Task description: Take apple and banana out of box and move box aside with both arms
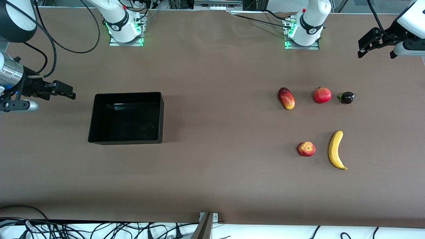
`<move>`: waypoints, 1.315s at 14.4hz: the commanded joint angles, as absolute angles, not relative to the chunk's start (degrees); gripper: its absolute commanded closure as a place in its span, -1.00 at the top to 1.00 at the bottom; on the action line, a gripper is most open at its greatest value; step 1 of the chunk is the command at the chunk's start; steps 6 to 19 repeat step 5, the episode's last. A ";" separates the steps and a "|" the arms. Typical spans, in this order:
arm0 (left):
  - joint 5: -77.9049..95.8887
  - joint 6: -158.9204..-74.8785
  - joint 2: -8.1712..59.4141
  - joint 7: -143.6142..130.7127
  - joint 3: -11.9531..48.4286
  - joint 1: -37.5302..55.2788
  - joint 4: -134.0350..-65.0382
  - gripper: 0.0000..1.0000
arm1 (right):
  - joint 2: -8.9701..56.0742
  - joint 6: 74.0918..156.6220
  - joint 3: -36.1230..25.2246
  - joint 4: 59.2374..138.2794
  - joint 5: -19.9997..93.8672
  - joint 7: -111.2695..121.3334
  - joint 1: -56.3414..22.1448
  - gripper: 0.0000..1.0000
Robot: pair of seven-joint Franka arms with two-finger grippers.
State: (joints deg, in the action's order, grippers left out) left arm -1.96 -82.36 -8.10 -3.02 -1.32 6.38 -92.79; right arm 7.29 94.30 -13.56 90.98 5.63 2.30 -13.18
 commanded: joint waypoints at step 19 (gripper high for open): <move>-0.44 -81.39 -7.73 -3.34 -1.58 6.50 -91.67 1.00 | 6.59 92.99 -13.18 90.09 4.83 1.40 -13.36 1.00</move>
